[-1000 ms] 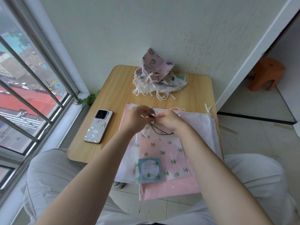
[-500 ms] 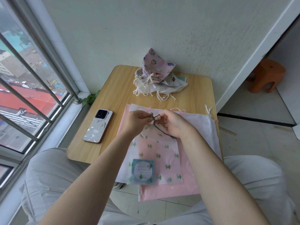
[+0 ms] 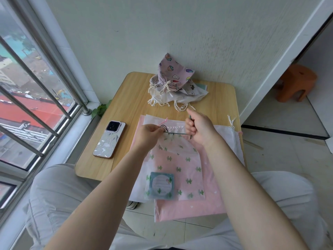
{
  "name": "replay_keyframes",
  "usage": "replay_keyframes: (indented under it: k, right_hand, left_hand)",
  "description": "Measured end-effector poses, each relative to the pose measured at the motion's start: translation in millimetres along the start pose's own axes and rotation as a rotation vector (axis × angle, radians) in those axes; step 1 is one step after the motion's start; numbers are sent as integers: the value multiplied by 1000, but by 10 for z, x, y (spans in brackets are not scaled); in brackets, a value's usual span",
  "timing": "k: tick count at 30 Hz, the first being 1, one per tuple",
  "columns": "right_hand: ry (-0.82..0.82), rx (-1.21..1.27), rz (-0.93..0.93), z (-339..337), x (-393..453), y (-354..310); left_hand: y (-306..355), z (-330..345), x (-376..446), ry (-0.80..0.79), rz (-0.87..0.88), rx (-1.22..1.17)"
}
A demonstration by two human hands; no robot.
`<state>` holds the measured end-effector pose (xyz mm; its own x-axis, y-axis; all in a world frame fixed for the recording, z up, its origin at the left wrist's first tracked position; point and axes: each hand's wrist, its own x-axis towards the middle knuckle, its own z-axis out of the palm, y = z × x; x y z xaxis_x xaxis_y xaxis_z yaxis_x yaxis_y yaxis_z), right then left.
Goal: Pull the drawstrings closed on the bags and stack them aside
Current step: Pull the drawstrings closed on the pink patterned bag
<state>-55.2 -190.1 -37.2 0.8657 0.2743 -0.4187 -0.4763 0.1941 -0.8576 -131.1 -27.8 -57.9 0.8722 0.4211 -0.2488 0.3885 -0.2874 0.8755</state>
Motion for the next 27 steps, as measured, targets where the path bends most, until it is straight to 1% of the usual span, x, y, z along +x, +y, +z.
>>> replay_keyframes:
  k: [3, 6, 8, 10, 13, 16, 18, 20, 24, 25, 27]
  right_hand:
    - [21, -488, -111, -21, -18, 16]
    - [-37, -934, -187, 49, -69, -14]
    - [-92, -1143, -206, 101, -94, -20]
    - [-115, -1282, -224, 149, -126, -28]
    - [-138, -1414, -249, 175, -145, -37]
    - [-134, -1494, -258, 171, -129, -14]
    - [-141, -1517, -255, 169, -110, 19]
    - [-169, -1482, -242, 161, -92, 44]
    - [-227, -1449, -225, 145, -82, 22]
    - [-246, -1467, -220, 152, -92, 17]
    - [-268, -1492, -215, 169, -104, 14]
  left_hand:
    - [-26, -30, 29, 27, -31, 6]
    - [-11, -29, 34, -2, -38, 22]
    - [9, -20, 35, -8, -35, 29]
    - [23, -13, 40, -5, -37, 56]
    - [33, -10, 39, -9, -44, 106]
    - [4, -10, 40, 15, -57, 124]
    - [-32, -2, 50, 36, -70, 134]
    - [-48, -8, 62, 50, -97, 126]
    - [15, -112, 70, -24, -204, 32]
    - [31, -143, 73, -17, -211, 1]
    - [48, -213, 109, 91, -180, -81]
